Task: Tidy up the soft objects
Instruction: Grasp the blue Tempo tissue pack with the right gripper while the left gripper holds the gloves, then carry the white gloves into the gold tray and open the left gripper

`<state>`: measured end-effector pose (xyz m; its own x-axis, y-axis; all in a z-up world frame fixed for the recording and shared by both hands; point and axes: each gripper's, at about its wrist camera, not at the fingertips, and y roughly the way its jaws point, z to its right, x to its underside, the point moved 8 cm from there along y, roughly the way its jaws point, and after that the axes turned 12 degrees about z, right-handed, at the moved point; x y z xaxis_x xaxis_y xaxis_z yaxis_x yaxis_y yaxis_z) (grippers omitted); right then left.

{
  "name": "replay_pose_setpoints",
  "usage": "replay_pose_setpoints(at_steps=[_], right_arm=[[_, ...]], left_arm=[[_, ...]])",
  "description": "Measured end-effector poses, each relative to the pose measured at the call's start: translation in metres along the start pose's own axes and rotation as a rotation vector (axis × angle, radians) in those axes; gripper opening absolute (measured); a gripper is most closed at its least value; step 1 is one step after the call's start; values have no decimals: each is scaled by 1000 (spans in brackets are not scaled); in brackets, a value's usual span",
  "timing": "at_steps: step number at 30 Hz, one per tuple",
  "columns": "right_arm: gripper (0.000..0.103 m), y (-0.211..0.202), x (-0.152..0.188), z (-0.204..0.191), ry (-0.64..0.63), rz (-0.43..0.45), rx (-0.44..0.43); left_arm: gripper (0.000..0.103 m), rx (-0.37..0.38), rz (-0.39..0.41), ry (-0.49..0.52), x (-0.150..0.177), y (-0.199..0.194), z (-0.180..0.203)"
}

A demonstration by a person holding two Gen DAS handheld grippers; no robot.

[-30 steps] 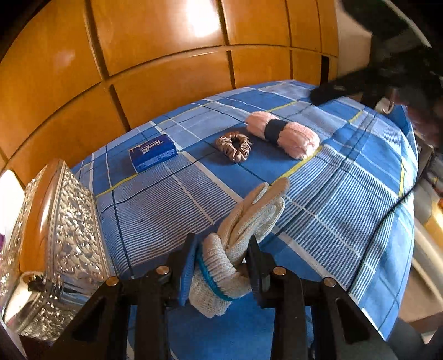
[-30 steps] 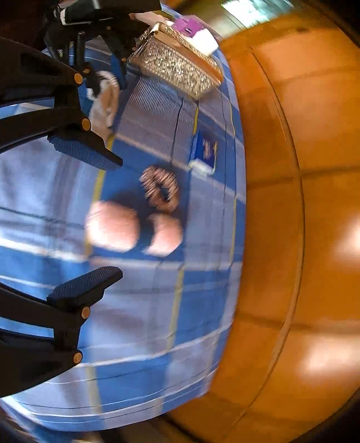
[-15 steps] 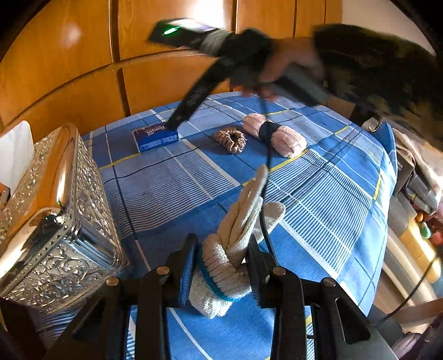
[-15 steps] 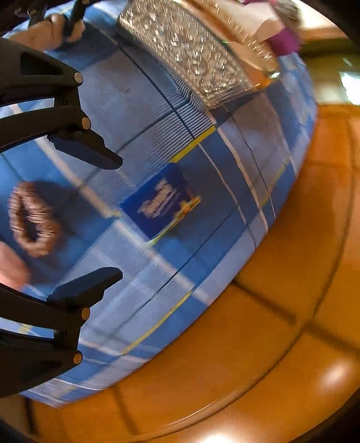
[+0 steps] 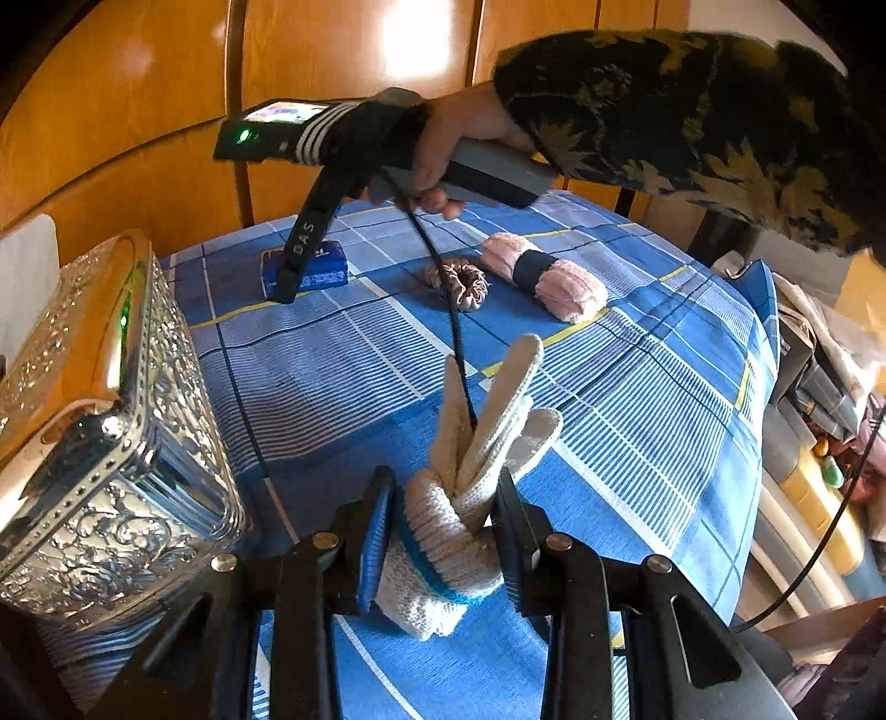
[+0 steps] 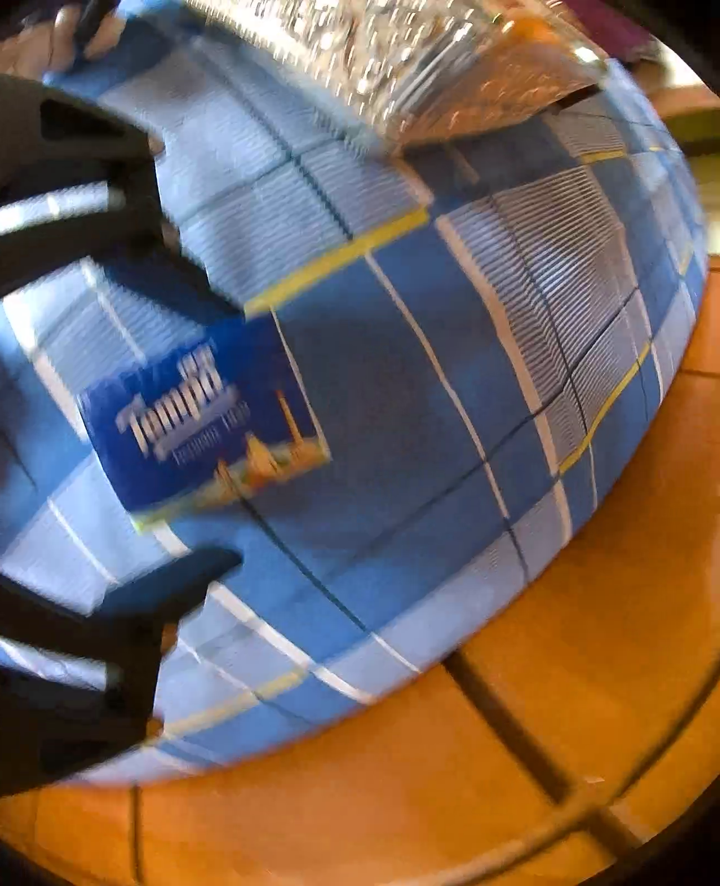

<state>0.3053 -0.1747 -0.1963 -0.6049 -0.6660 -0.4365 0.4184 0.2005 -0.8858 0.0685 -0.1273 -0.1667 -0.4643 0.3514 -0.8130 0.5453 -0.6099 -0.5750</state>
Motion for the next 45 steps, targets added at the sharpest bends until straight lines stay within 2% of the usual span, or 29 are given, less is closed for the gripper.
replay_pose_setpoints(at_steps=[2,7,14,17,20,25,27,29,31,34,39,45], right_arm=[[62,-6,8,1,32,-5,28],[61,-35,40,-1,167,-16,20],[61,-136,85,-8,418,158,26],[61,-169,123,-21,522,190,44],[61,-176,162,-35,616,166,75],[61,-156,229,-68,782,85,115],[60,-148,239,-75,808,69,171],[60,-148,238,-78,821,90,218],[59,-144,235,-78,856,99,235],[59,-135,230,-81,835,87,274],[57,-129,230,-82,835,116,300],[57,-128,230,-85,851,140,308]], left_arm=[[34,-4,1,-1,0,0,0],[34,-12,4,-14,1,-1,0],[35,-16,0,-39,0,-2,-6],[35,-20,-2,-50,0,-1,-7],[35,-29,-10,-51,0,0,-5],[35,-60,-42,-64,0,6,-4],[34,-80,-66,-59,-2,11,-2],[34,-95,-88,-58,-7,17,-1],[34,-102,-111,-86,-13,23,-2],[33,-114,-110,-129,-33,31,-7],[33,-134,-71,-201,-92,37,-27],[33,-236,-9,-323,-168,27,-101]])
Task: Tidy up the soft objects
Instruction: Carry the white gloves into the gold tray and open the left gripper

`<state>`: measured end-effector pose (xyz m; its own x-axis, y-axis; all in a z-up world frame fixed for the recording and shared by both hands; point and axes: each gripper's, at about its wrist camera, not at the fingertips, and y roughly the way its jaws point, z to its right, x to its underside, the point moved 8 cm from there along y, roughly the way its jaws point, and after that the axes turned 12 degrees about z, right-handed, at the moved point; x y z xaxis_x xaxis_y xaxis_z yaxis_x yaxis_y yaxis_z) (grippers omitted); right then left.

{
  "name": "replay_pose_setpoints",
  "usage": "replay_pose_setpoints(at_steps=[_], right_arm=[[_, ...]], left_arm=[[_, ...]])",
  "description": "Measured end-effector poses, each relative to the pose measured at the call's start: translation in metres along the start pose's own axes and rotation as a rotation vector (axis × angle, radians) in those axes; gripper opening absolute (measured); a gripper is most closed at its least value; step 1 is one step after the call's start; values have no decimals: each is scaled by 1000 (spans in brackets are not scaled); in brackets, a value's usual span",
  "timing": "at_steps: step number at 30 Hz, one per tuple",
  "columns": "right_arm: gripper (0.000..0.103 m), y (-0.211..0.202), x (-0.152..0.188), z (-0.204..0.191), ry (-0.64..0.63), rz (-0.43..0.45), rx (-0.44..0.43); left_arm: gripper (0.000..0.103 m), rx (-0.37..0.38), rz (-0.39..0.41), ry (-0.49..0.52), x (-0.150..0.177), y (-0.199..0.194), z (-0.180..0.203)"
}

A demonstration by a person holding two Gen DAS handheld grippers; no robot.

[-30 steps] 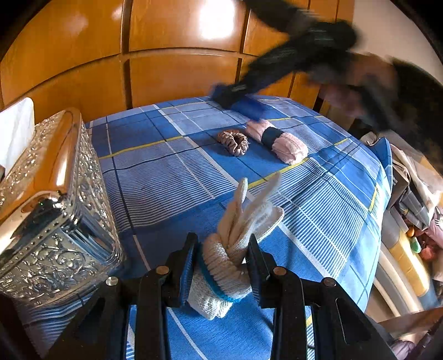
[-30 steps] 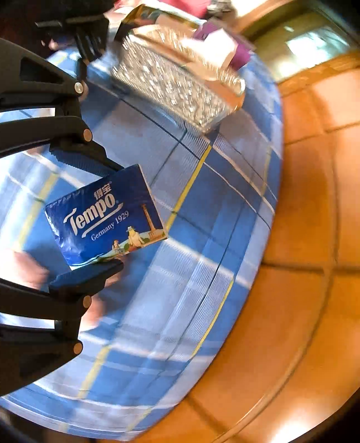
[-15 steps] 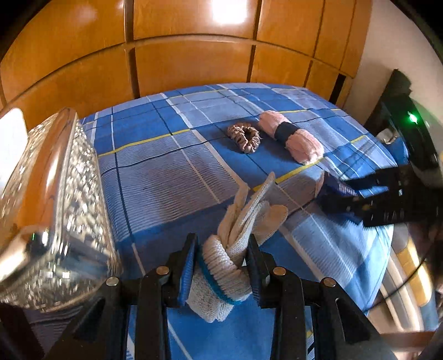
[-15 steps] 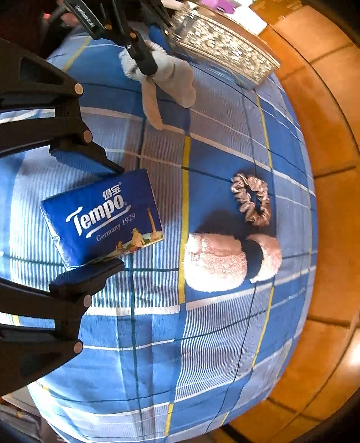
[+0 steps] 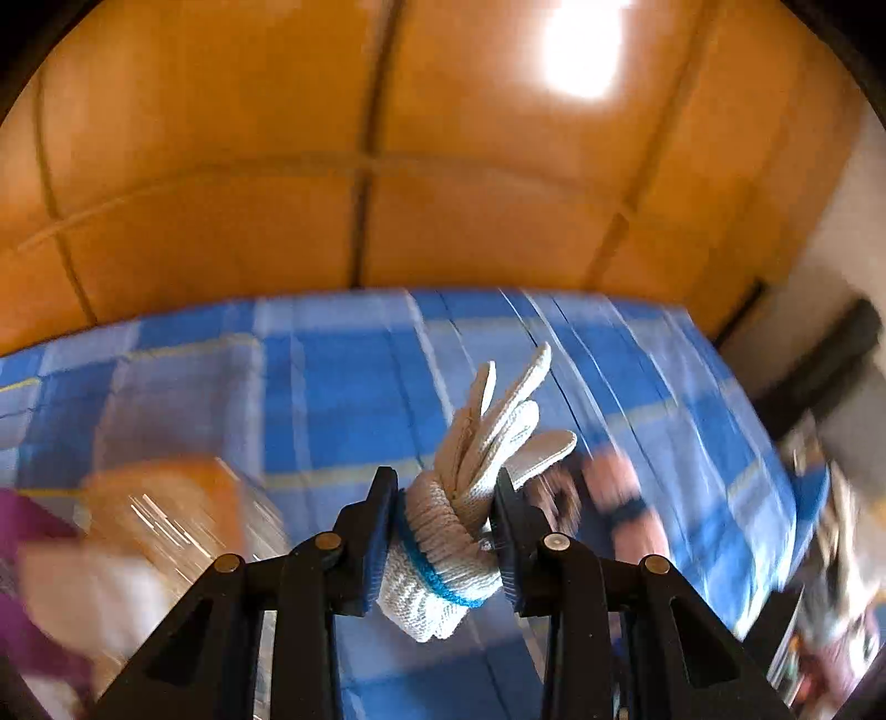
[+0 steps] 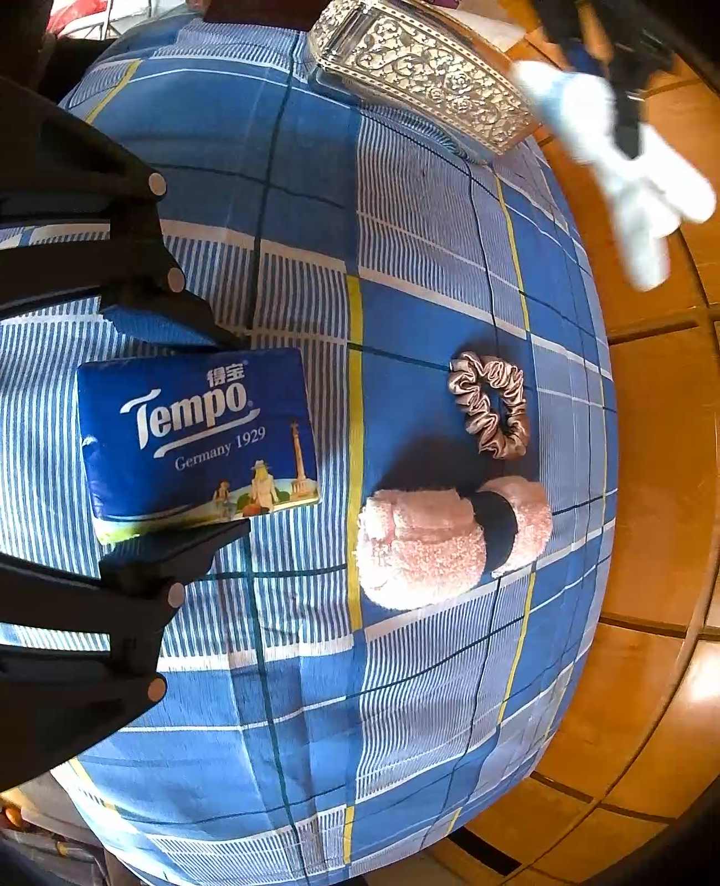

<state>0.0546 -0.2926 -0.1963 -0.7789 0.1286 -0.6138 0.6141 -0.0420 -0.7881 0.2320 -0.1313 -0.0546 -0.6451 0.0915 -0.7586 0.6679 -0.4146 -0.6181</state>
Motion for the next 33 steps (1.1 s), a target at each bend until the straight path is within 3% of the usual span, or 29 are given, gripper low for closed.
replay_pose_setpoints(at_steps=[3,6,12,18,23,29,33], right_arm=[[56,-3,1,1,-7,12,3],[56,-6,3,0,-14,30,4],[56,-8,3,-2,-19,36,16],[56,-8,3,-4,-20,37,33],[55,-8,3,-5,-25,41,46],[54,-8,3,-7,-29,47,62],[53,-8,3,-9,-37,37,76]], left_arm=[[33,-104,75,-39,-46,-13,-51],[33,-201,115,-80,-67,-31,-107],[33,-375,146,-163,-60,-83,-223],[33,-457,187,-317,-5,-154,-311],[33,-517,208,-449,66,-220,-362],[33,-540,169,-589,146,-241,-385],[34,-537,126,-644,181,-233,-381]])
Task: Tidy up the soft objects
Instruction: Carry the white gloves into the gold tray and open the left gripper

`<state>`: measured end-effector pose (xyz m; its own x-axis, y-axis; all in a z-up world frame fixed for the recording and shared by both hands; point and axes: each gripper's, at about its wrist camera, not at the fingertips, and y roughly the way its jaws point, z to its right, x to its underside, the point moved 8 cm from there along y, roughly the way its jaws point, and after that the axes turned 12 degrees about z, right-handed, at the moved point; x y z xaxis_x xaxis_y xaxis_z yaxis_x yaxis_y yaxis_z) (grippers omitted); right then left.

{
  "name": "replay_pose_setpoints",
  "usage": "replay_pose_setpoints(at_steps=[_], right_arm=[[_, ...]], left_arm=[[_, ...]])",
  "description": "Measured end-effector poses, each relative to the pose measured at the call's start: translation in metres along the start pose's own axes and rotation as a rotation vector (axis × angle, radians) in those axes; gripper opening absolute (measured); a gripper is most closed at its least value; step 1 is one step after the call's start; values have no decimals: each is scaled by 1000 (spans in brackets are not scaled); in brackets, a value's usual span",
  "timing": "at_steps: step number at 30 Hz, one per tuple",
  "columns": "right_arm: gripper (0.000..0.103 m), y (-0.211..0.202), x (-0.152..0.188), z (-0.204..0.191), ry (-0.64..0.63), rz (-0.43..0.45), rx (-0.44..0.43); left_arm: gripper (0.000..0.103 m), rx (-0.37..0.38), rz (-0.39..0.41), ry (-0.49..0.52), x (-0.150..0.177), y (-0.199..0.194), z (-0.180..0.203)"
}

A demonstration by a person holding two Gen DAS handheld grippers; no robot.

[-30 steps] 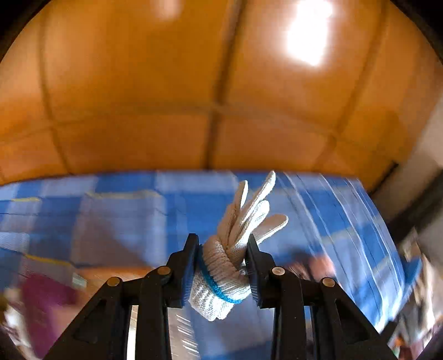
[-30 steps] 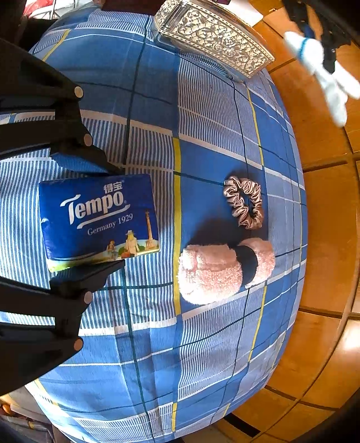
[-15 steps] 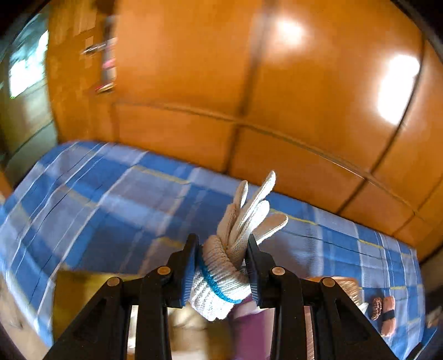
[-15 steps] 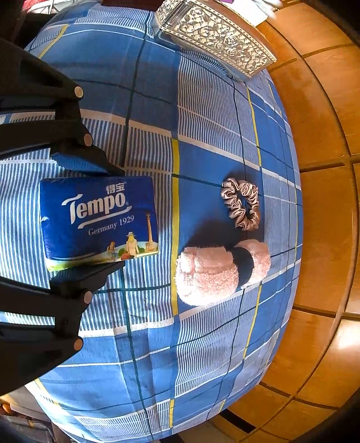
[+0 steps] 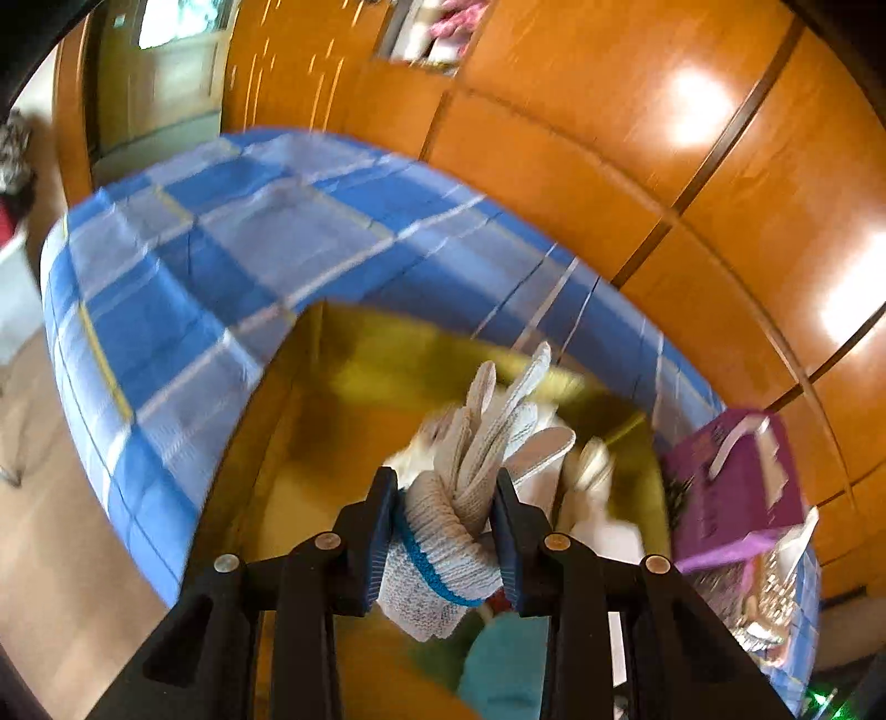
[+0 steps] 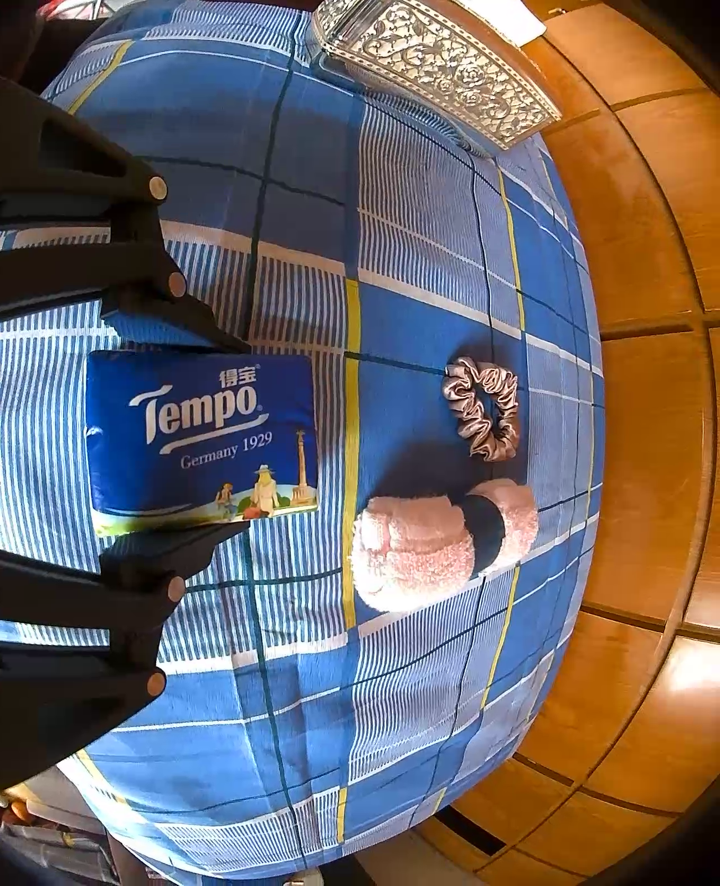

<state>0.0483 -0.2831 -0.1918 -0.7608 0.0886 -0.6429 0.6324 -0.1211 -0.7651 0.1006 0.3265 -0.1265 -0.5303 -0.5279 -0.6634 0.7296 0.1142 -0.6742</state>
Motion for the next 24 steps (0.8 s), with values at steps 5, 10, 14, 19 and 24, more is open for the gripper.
replay_pose_setpoints(at_steps=[5,10,14,19,24], right_arm=[[53,0,0,0,3,-8,11],[53,1,-1,0,9,-16,19],[52,2,-7,-3,19,-47,-1],[52,-8,-48,-17,-15,1,-34],[52,-18,-125,-55,-53,86,-114]], left_arm=[[39,-1,-66,-7,32,15,2],[59,-45,-20,85,34,12,9],[68,-74,39,126,32,-1,8],[72,-98,105,199,30,-22,8],[75,-97,147,230,28,-35,11]])
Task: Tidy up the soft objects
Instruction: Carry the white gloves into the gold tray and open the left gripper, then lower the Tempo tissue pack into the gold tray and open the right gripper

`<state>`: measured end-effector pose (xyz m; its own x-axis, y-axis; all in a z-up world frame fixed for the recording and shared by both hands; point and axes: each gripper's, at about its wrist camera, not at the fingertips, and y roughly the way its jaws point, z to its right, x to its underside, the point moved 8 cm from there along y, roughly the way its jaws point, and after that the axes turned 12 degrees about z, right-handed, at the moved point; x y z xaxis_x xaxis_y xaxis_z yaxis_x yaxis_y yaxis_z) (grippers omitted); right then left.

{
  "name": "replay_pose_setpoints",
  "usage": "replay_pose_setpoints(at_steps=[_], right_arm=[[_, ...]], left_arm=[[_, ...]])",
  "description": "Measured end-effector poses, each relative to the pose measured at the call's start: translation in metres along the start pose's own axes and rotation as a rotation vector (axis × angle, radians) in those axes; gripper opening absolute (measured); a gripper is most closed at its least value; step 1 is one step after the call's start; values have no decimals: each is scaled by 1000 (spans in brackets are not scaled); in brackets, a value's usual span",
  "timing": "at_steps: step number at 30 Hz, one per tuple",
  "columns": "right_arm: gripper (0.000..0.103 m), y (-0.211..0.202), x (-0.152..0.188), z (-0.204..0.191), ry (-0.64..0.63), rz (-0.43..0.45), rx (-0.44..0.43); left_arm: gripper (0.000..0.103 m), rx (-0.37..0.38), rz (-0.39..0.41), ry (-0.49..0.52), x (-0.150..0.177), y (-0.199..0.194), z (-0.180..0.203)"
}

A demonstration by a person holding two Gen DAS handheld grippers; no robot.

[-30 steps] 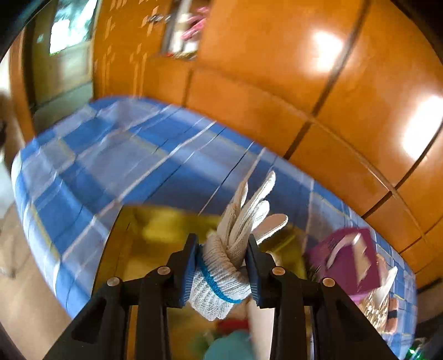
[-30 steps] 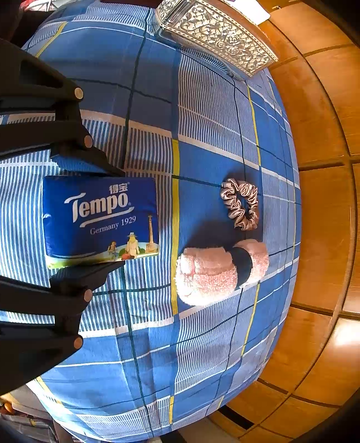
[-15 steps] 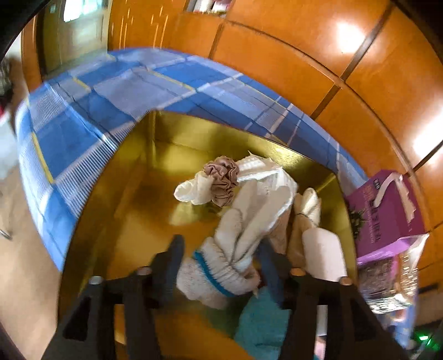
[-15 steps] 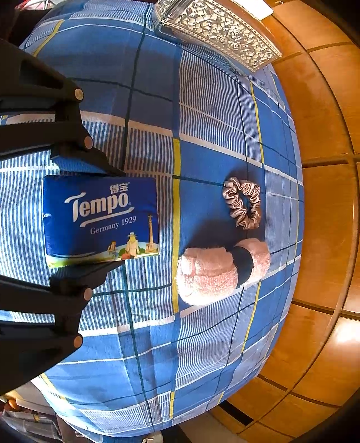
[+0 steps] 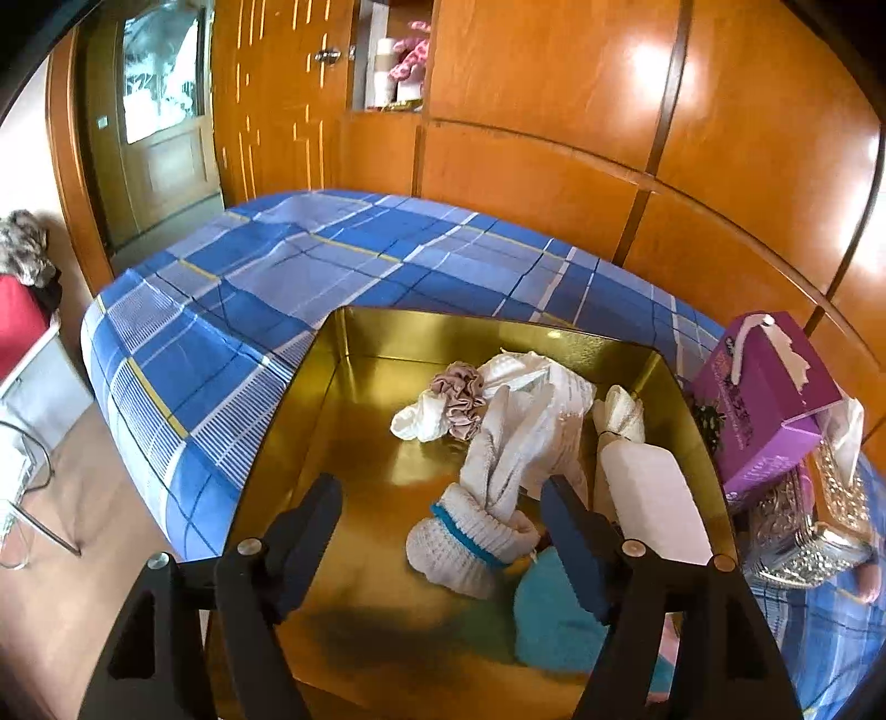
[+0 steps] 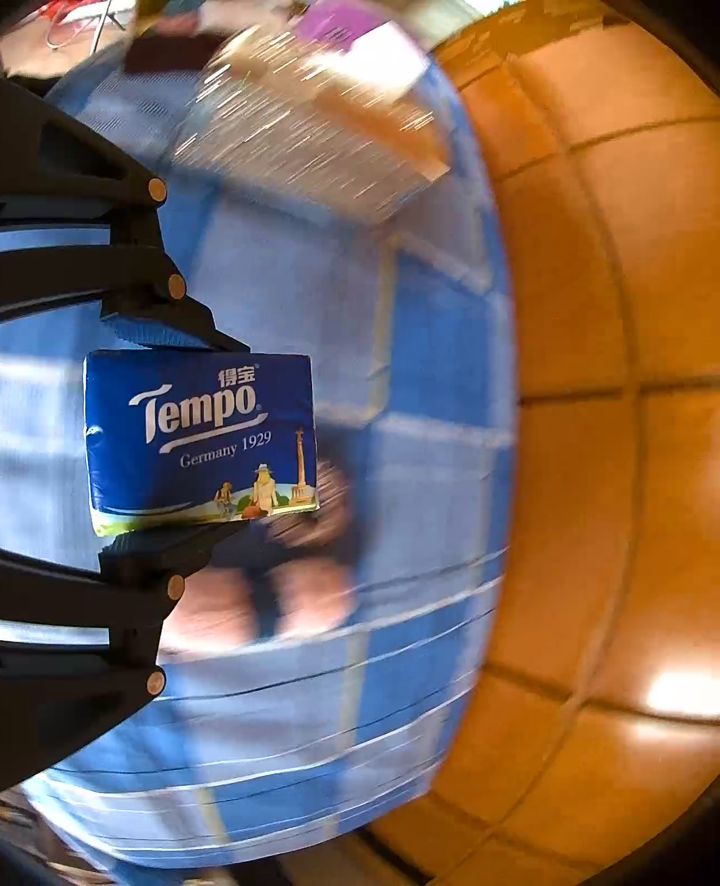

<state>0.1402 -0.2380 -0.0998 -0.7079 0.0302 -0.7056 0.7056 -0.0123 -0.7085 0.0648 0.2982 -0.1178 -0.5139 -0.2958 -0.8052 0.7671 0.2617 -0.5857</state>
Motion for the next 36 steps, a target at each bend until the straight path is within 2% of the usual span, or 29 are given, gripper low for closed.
replay_pose_setpoints(at_steps=[5,9,13,18,23,27,34,36], right_arm=[[52,7,-78,-62,-22,66,-110],[52,18,-116,-120,-42,74,-189],[52,25,-134,-178,-75,77,-266],[52,14,-141,-250,-131,114,-401],[52,-12,-127,-322,-244,143,-565],[52,-33,-94,-366,-351,131,-671],[52,-56,-24,-402,-498,78,-771],[52,-55,-2,-410,-523,48,-773]], left_arm=[[81,17,38,11,-3,-13,6],[81,35,56,14,-7,-20,11],[81,40,59,22,-7,-23,12],[81,33,50,23,-2,-23,11],[81,21,54,27,-1,-24,7],[81,14,62,21,-2,-26,4],[81,-4,87,4,-9,-30,-4],[81,-18,92,-5,-10,-29,-10]])
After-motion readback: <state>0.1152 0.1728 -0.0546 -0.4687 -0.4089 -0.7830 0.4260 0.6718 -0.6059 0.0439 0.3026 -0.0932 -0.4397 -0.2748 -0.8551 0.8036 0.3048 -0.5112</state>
